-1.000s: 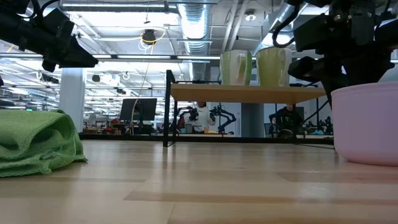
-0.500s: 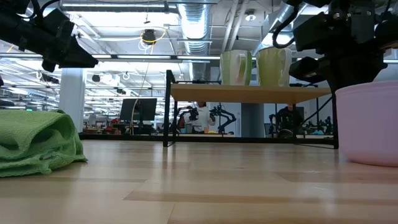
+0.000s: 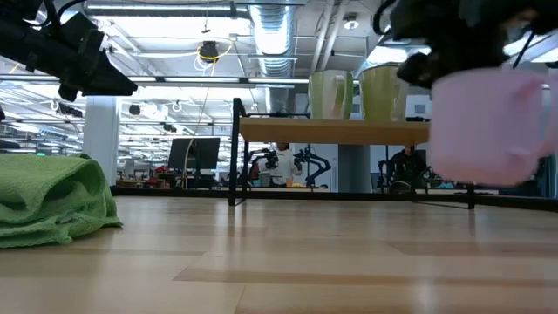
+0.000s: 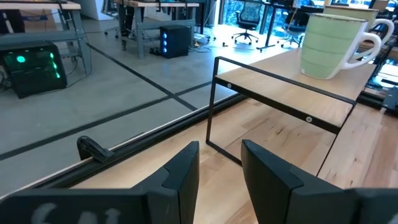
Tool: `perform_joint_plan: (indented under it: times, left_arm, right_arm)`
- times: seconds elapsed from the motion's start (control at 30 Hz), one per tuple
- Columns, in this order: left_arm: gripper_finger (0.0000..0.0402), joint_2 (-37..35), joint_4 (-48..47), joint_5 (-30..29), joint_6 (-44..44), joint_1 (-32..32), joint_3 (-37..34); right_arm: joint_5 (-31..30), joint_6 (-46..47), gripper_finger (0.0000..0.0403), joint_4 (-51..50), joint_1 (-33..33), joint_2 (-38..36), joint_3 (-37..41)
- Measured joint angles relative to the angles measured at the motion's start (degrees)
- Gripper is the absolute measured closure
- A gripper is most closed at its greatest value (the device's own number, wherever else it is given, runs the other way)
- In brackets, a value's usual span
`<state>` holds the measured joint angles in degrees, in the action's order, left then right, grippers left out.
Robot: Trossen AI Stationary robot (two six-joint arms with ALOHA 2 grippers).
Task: Stack small to large cups/mugs on shelf
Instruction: Put the pink mug on the shelf
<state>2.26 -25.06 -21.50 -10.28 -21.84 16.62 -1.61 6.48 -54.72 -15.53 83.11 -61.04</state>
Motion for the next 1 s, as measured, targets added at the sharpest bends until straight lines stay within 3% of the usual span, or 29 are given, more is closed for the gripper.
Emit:
perform_joint_plan:
  times: [0.43,1.0]
  left_arm:
    - [0.0291,0.0,0.0,0.1,0.0,0.0,0.0]
    - [0.0291,0.0,-0.1,0.2,-0.5,0.0,0.0]
  right_arm:
    - [-3.3,-1.0,0.0393,-12.2,4.4,0.6,-17.3]
    - [-3.8,-2.2,0.0393,-15.7,8.6,0.6,-20.3]
